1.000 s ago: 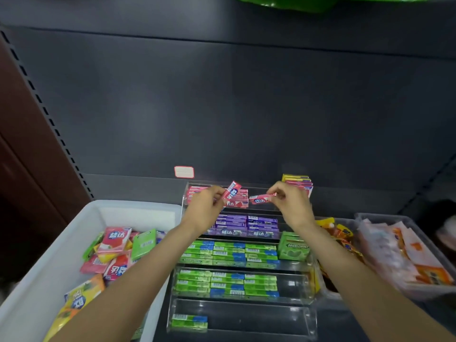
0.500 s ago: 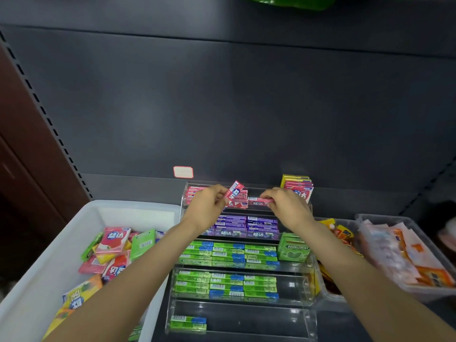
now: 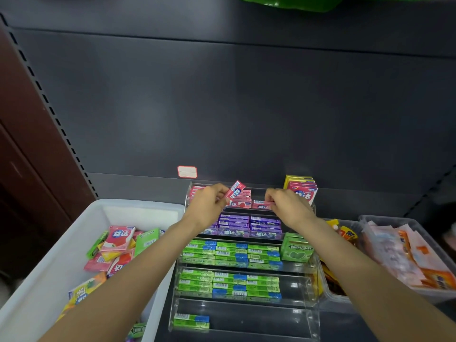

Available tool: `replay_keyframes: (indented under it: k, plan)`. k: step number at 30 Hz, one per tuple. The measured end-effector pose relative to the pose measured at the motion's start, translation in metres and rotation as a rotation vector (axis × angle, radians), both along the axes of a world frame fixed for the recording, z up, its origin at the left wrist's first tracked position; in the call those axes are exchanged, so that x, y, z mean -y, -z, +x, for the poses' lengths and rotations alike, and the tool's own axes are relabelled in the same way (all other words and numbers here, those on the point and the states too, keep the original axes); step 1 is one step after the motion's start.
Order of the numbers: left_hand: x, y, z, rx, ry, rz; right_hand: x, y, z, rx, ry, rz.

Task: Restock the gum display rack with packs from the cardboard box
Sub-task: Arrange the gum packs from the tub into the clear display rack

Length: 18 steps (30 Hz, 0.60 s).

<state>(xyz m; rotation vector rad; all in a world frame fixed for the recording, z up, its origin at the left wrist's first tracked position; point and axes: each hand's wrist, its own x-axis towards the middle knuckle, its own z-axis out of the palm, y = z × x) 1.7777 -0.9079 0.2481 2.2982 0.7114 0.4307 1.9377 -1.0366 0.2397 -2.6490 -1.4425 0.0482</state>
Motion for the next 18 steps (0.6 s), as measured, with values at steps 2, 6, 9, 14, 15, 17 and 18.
replay_keyframes:
  k: [2,6,9,14,15,17,18]
  plan:
    - [0.001,0.000,0.000,-0.004,-0.001,0.006,0.000,0.001,0.000,-0.024,0.007,0.007]
    - [0.003,0.001,0.001,0.004,0.003,0.012,-0.001,0.002,-0.001,-0.080,0.011,0.022]
    - [0.005,0.000,0.004,0.015,-0.001,0.011,0.002,-0.002,-0.003,-0.091,-0.002,0.037]
    - [0.008,-0.004,0.013,0.027,0.024,0.029,0.017,-0.021,-0.005,-0.112,-0.025,0.287]
    - [0.008,-0.006,0.017,0.029,0.029,0.039,0.022,-0.024,-0.003,-0.091,-0.012,0.339]
    - [0.009,-0.009,0.027,0.034,0.047,0.051,0.032,-0.027,0.006,-0.030,0.013,0.398]
    - [0.010,-0.011,0.033,0.034,0.060,0.057,0.037,-0.028,0.010,-0.015,0.025,0.409]
